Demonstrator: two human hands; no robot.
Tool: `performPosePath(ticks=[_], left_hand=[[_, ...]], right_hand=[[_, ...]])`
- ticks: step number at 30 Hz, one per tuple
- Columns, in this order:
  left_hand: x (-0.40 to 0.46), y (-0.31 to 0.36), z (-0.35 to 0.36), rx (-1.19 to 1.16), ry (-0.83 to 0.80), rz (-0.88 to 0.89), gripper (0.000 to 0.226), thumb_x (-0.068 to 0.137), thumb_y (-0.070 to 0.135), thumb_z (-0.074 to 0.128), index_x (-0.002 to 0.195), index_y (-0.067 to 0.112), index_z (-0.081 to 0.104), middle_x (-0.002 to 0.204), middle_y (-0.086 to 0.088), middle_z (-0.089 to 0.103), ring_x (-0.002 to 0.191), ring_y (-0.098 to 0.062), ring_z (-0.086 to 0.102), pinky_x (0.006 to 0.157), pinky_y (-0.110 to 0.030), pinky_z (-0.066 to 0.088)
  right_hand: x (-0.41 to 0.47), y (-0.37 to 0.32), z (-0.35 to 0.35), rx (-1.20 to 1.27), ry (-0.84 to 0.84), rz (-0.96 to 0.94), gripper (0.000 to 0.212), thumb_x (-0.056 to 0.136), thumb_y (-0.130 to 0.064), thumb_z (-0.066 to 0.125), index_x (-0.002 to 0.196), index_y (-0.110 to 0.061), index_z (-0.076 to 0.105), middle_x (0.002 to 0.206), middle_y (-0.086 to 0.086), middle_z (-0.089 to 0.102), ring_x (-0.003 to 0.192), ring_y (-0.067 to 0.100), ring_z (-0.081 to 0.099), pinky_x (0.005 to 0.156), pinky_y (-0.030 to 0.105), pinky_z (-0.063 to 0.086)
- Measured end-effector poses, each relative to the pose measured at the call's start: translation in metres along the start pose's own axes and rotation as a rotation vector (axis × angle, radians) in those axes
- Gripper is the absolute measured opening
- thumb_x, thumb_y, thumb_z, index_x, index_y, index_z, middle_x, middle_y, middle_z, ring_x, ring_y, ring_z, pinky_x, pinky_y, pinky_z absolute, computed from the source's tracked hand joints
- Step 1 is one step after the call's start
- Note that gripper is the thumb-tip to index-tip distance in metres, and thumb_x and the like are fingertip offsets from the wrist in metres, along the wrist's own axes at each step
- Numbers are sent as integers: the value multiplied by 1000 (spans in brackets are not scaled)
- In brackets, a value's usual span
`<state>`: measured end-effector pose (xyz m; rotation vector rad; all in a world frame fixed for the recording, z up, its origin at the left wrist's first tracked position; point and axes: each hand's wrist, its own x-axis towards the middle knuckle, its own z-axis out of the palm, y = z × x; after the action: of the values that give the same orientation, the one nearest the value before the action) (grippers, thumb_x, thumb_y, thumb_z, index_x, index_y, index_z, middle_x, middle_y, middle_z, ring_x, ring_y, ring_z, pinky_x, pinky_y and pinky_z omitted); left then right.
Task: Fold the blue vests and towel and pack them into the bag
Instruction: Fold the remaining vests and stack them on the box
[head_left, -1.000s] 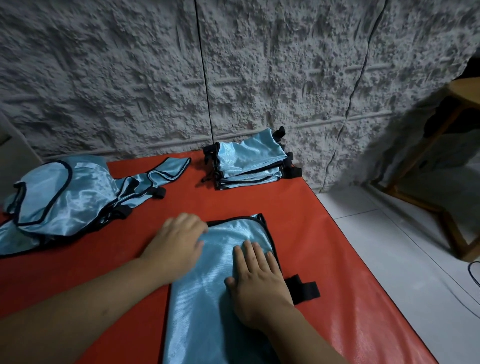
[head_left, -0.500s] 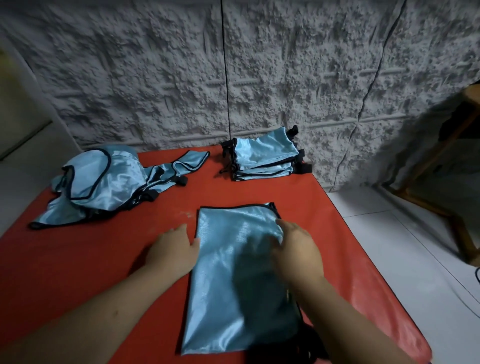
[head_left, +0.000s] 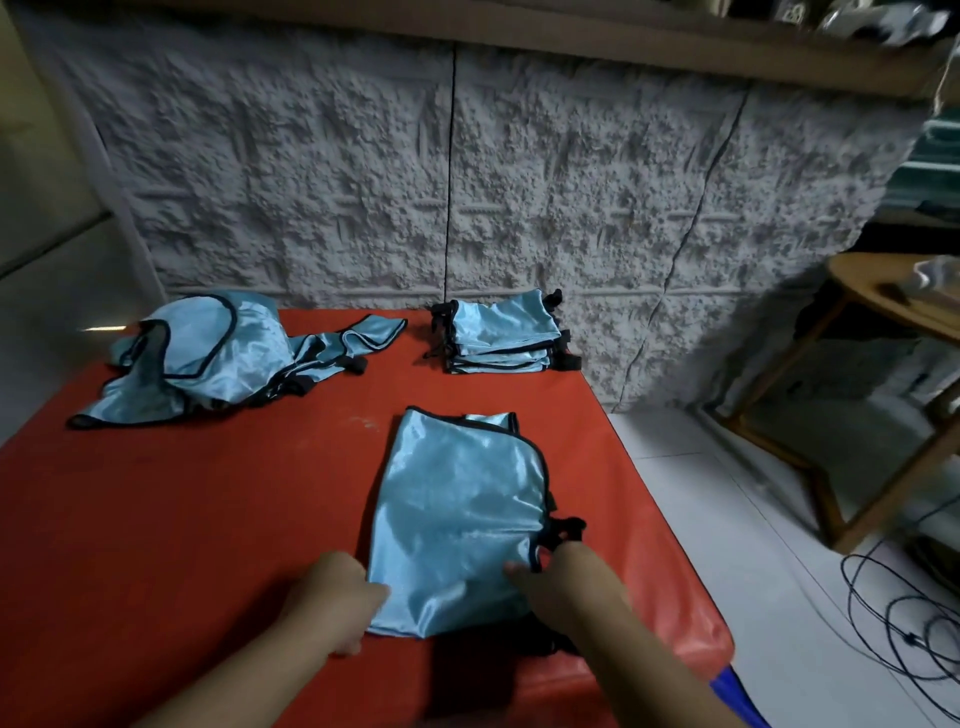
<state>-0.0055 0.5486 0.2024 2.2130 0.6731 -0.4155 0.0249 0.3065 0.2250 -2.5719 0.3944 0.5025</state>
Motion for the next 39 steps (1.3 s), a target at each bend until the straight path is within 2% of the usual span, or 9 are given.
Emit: performPosePath(ticks=[5, 8, 11, 15, 20, 28, 32, 36, 39], left_hand=[[-4, 1, -7, -133, -101, -110, 12, 90, 8, 67, 94, -2, 62, 68, -18, 64, 44, -23, 59, 46, -34, 55], [-6, -2, -14, -45, -124, -121, 14, 87, 10, 69, 93, 1, 60, 62, -15, 67, 42, -23, 61, 48, -35, 57], [-5, -2, -19, 86, -137, -110, 24, 80, 21, 71, 95, 7, 59, 69, -15, 70, 49, -25, 69, 52, -38, 61], [2, -2, -20, 161, -173, -96, 35, 70, 33, 75, 94, 13, 59, 82, -7, 72, 63, -23, 74, 58, -37, 63], [15, -9, -21, 186, -184, -70, 59, 47, 57, 80, 87, 16, 64, 85, 2, 70, 74, -12, 69, 71, -30, 59], [31, -14, -17, 34, -357, -119, 42, 71, 28, 86, 102, 12, 62, 87, -13, 74, 64, -29, 75, 60, -45, 63], [34, -16, -19, 27, -380, -132, 44, 71, 32, 86, 102, 10, 63, 86, -15, 75, 65, -30, 75, 56, -40, 62], [33, -17, -18, 18, -368, -113, 42, 76, 29, 85, 105, 11, 60, 92, -18, 73, 67, -30, 73, 49, -35, 58], [30, -16, -17, 17, -378, -106, 39, 80, 27, 82, 106, 9, 59, 89, -17, 72, 58, -24, 67, 49, -33, 58]], right_hand=[[8, -13, 5, 28, 233, -16, 51, 77, -60, 49, 101, -17, 66, 98, 6, 72, 98, 31, 67, 78, 34, 54], [28, -20, -7, 53, 388, -53, 51, 89, -53, 56, 118, -11, 58, 116, 13, 65, 112, 37, 59, 89, 40, 48], [64, -36, -23, 100, 305, -117, 61, 92, -48, 61, 135, -5, 52, 122, 15, 65, 117, 35, 60, 89, 37, 47], [116, -59, -29, 87, 164, -109, 42, 84, -46, 69, 93, -5, 69, 82, 9, 69, 82, 31, 68, 66, 36, 51], [151, -74, -27, -139, 63, -75, 47, 83, -48, 74, 64, -12, 51, 62, 2, 55, 60, 23, 57, 57, 30, 45], [178, -93, -47, -293, 95, -105, 50, 89, -50, 63, 63, -8, 53, 58, 6, 54, 49, 20, 49, 45, 24, 39], [178, -101, -40, -283, -63, -86, 40, 87, -36, 71, 68, -3, 61, 56, 7, 58, 43, 19, 51, 42, 25, 43], [183, -93, -32, -353, 105, -130, 27, 84, -25, 68, 67, -6, 60, 65, 8, 60, 49, 19, 52, 40, 23, 37], [189, -100, -36, -252, 252, -192, 14, 78, -20, 73, 73, -8, 70, 70, 10, 68, 57, 25, 62, 51, 27, 47]])
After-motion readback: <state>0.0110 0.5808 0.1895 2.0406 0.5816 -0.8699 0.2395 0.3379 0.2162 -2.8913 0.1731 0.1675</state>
